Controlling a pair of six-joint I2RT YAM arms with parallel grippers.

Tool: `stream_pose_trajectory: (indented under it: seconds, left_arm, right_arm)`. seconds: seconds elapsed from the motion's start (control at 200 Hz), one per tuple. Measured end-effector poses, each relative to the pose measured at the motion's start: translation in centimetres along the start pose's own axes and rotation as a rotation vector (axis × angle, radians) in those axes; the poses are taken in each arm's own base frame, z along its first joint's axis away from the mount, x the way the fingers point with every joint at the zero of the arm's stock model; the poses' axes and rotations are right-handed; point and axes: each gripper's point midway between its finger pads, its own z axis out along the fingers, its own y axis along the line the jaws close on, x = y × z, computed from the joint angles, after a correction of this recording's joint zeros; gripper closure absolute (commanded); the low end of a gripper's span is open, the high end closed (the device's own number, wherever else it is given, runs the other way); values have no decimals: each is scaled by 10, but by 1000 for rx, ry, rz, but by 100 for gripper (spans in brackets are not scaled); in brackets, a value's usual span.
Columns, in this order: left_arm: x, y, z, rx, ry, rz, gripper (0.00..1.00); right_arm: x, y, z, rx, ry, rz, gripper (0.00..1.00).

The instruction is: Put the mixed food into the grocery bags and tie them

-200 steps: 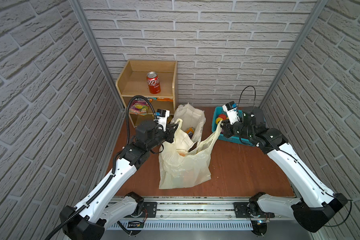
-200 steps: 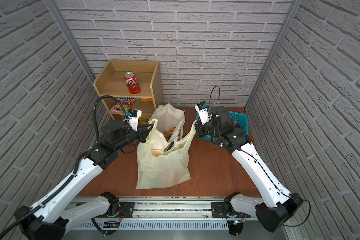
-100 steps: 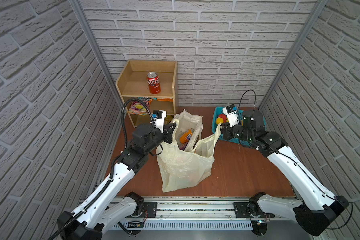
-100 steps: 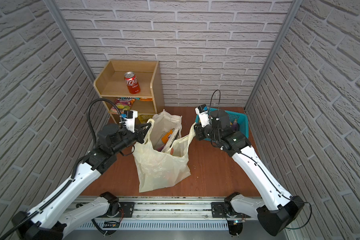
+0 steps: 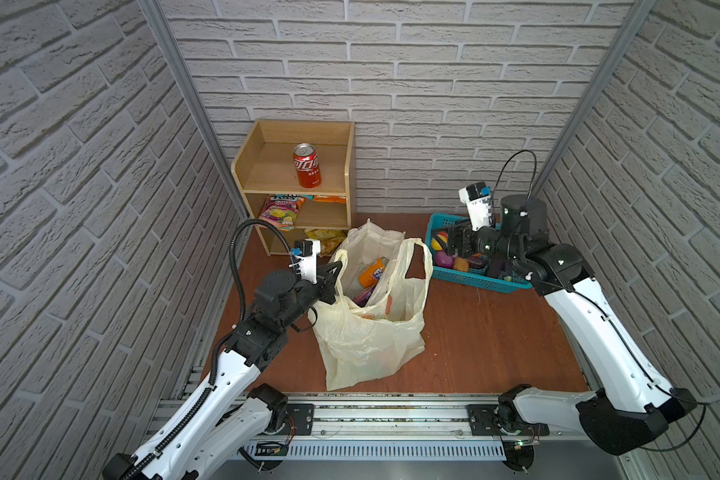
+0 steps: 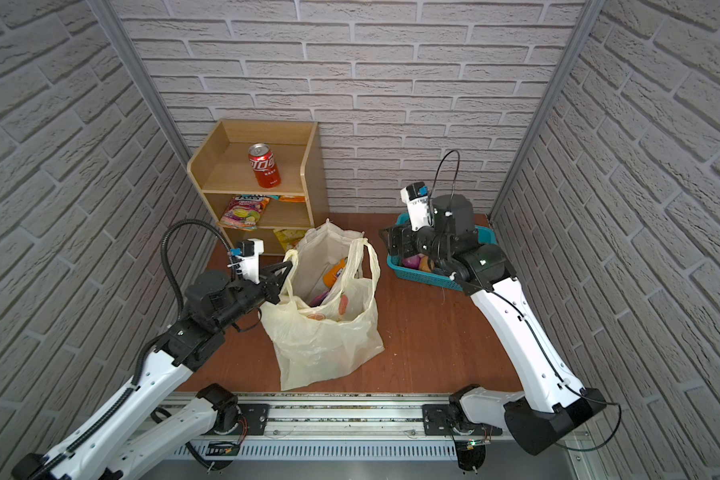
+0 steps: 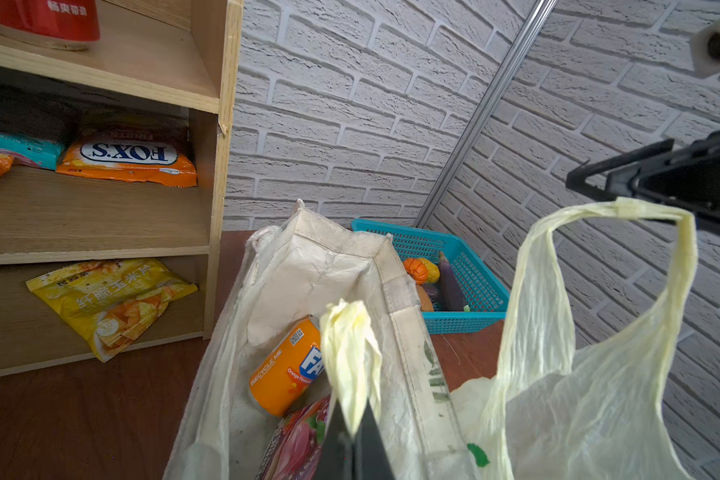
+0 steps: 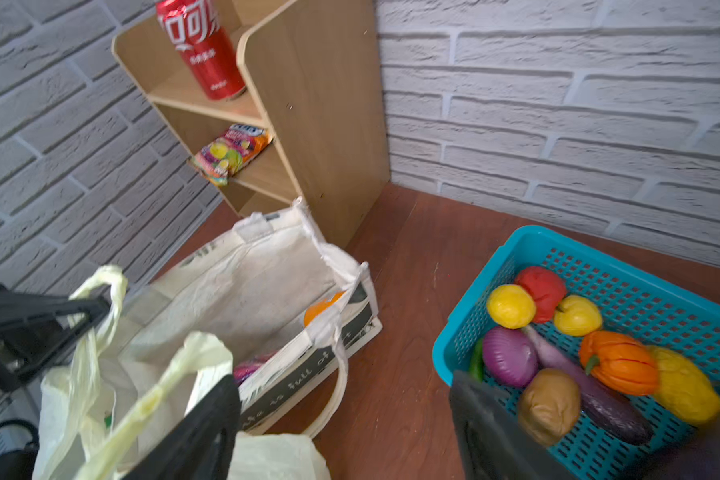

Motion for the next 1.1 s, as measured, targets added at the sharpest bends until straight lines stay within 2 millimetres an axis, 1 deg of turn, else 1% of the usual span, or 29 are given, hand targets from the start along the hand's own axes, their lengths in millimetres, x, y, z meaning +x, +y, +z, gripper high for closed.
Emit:
stream_pose_trajectory:
  seconds: [0.04, 0.115, 0.22, 0.235, 0.26, 0.28, 0.34, 0.41, 0.435, 0.505, 0.605, 0.645, 0.685, 0.695, 0.715, 0.73, 0.735, 0.755, 0.76, 0.77, 0.78, 0.795, 0.8, 0.845, 0.945, 0.99, 1.04, 1.045, 1.1]
  left_arm:
    - [1, 0, 1, -1, 3, 0, 100]
    - [1, 0, 1, 0, 3, 0, 100]
    - [1, 0, 2, 4, 3, 1, 100]
    - [1, -1, 2, 5, 3, 1, 100]
    - [1, -1, 3, 7, 5, 0, 100]
    - [1, -1, 3, 8, 6, 0, 100]
    - [2, -1, 3, 12, 10, 0, 100]
    - [2, -2, 3, 16, 10, 0, 100]
    - [2, -3, 3, 18, 9, 0, 100]
    - [0, -4, 3, 24, 4, 1, 100]
    - [-1, -5, 4, 31, 0, 1, 100]
    - [0, -5, 5, 34, 2, 1, 100]
    - [1, -6, 6, 36, 6, 1, 100]
    - [1, -6, 6, 37, 8, 1, 100]
    - [2, -6, 7, 38, 9, 1, 100]
    - [2, -6, 7, 39, 11, 0, 100]
    - [2, -6, 7, 39, 11, 0, 100]
    - [3, -6, 8, 40, 14, 0, 100]
    - [3, -6, 8, 40, 14, 0, 100]
    - [3, -6, 8, 41, 15, 0, 100]
    - [3, -6, 9, 42, 15, 0, 100]
    - [3, -6, 9, 43, 16, 0, 100]
    - [3, -6, 9, 43, 16, 0, 100]
    - [4, -6, 10, 44, 18, 0, 100]
    - [4, -7, 11, 50, 20, -1, 100]
    - [4, -8, 11, 55, 18, 0, 100]
    - [2, -9, 12, 60, 15, 1, 100]
    - [2, -9, 12, 61, 14, 1, 100]
    - [1, -10, 12, 65, 12, 2, 100]
  right_arm:
    - [-9, -6, 4, 8, -8, 16, 18]
    - [-17, -13, 18, 14, 4, 37, 18]
    - [-11, -19, 63, -12, 87, 59, 16]
    - [-10, -19, 66, -15, 93, 60, 15]
    - [-3, -21, 83, -30, 130, 69, 15]
    - [0, -21, 88, -34, 143, 70, 15]
    - [18, -21, 118, -74, 221, 87, 13]
    - [36, -21, 141, -107, 288, 106, 12]
    - [47, -21, 151, -117, 324, 116, 12]
    - [65, -18, 163, -137, 375, 129, 12]
    - [80, -6, 167, -167, 418, 133, 15]
    - [81, 0, 168, -181, 420, 131, 19]
    - [81, 5, 169, -193, 420, 129, 28]
    - [81, 6, 170, -197, 421, 131, 35]
    - [82, 8, 171, -201, 423, 129, 40]
    - [81, 9, 174, -205, 424, 136, 51]
    - [81, 9, 174, -205, 424, 136, 51]
    - [81, 10, 177, -208, 424, 134, 59]
    - [81, 10, 177, -208, 424, 133, 64]
    - [81, 11, 180, -210, 425, 135, 69]
    - [81, 11, 181, -210, 428, 136, 70]
    - [81, 12, 184, -212, 428, 135, 76]
    - [81, 12, 185, -211, 429, 138, 80]
    - [79, 12, 198, -212, 429, 136, 93]
    - [75, 5, 226, -202, 433, 139, 94]
    - [71, 1, 234, -195, 433, 140, 94]
    - [63, -3, 240, -187, 428, 144, 95]
    - [58, -3, 239, -187, 418, 140, 95]
    - [47, -12, 246, -172, 398, 145, 95]
